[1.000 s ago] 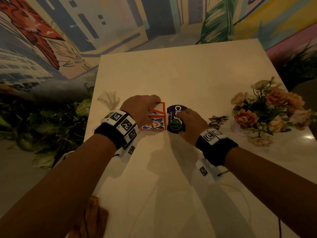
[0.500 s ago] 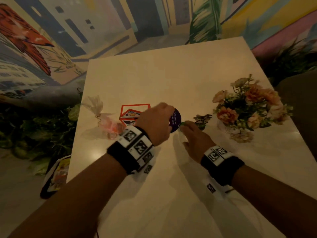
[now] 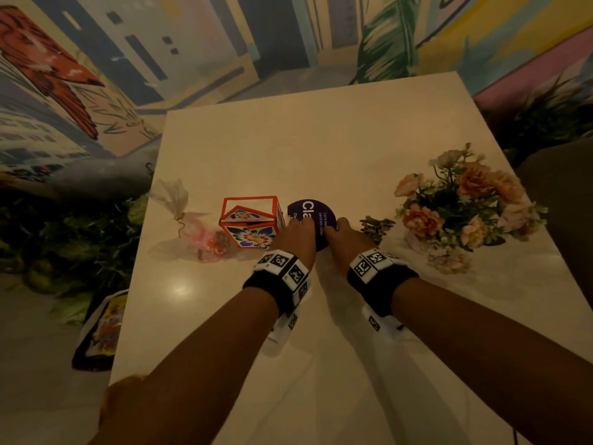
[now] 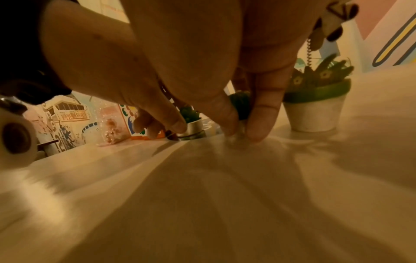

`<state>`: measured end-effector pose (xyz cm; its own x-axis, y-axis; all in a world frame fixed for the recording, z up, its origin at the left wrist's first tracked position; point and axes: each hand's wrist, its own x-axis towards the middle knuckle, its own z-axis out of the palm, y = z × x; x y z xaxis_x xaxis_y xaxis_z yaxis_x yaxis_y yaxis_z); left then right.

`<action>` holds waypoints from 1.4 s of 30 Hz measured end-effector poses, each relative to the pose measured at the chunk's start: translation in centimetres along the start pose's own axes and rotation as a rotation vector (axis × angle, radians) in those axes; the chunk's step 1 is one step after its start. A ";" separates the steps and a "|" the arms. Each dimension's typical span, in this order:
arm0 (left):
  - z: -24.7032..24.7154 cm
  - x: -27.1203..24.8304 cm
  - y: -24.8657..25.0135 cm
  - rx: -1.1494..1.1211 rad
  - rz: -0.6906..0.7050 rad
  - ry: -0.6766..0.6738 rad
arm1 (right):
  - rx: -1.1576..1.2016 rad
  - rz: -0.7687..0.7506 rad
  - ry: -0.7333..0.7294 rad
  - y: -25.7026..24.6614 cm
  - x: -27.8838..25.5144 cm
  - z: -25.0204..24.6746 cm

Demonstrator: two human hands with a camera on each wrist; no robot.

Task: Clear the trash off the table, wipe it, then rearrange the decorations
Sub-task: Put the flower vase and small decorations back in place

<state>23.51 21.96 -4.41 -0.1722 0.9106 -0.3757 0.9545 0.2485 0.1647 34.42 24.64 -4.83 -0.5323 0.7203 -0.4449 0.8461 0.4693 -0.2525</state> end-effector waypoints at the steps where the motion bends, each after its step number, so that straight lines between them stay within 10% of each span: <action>1: 0.0 0.0 0.0 -0.009 0.001 0.001 | 0.000 0.001 -0.008 0.0 0.2 0.0; 14: 0.2 1.3 -0.2 -0.120 0.008 0.052 | 0.118 0.028 0.029 -0.5 1.3 -0.7; 23: -0.7 -3.2 0.3 -0.211 0.196 0.304 | 0.363 0.134 0.101 3.5 -8.6 2.1; 30: 5.1 -4.2 3.6 -0.426 0.112 -0.109 | 0.676 0.322 0.141 6.3 -8.6 3.9; 42: 6.8 -1.2 5.9 -0.550 0.090 -0.035 | 0.801 0.289 0.115 6.9 -4.8 3.9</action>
<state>30.97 20.06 -9.18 -0.0784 0.9271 -0.3665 0.6960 0.3141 0.6457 42.92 22.40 -7.75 -0.2554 0.8234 -0.5068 0.6897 -0.2121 -0.6923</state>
